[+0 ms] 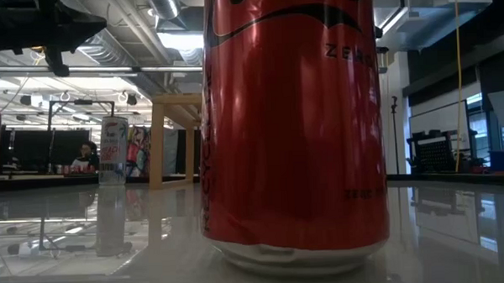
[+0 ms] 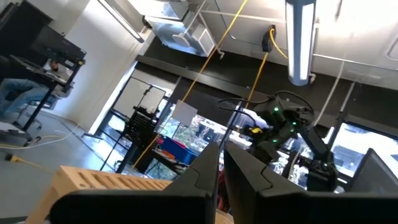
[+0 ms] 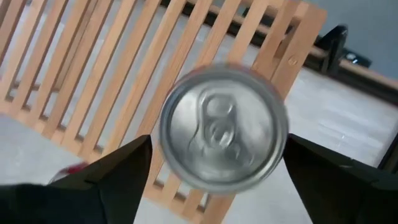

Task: Place canned beverage on shelf
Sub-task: Put the top red black soda can on the shelf, then put the red black soda can aligned with the other red black soda can on the shelf

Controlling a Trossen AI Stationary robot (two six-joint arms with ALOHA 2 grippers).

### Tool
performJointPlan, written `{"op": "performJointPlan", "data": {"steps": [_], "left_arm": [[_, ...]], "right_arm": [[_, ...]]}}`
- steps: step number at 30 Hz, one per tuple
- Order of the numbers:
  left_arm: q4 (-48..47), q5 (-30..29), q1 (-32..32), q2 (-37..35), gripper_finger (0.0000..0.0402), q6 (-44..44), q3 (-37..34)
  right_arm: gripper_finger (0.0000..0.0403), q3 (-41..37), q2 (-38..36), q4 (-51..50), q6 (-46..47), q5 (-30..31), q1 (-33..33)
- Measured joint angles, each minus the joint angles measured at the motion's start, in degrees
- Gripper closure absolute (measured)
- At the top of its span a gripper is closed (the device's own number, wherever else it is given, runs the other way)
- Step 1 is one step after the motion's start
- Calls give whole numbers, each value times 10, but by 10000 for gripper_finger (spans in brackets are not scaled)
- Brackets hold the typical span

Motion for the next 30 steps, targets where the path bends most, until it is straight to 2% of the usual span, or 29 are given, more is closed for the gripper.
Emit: {"op": "performJointPlan", "data": {"steps": [9, 14, 18, 20, 23, 26, 30], "left_arm": [[-46, 4, 0, 0, 380, 3, 0], [-71, 48, 0, 0, 341, 22, 6], [-167, 82, 0, 15, 294, 10, 60], [-224, 110, 0, 43, 274, 2, 99], [-278, 156, 0, 108, 254, -1, 160], [-291, 218, -5, 187, 251, -15, 215], [-292, 267, -27, 306, 252, -79, 276]], "right_arm": [[55, 119, -6, -79, -10, 8, 16], [54, 144, -39, -73, -12, 58, 102], [54, 134, -55, -78, -15, 138, 195], [54, 131, -56, -77, -22, 154, 239], [54, 131, -56, -75, -27, 144, 299], [54, 131, -52, -60, -26, 137, 361], [54, 109, -52, 7, -27, 135, 440]]}}
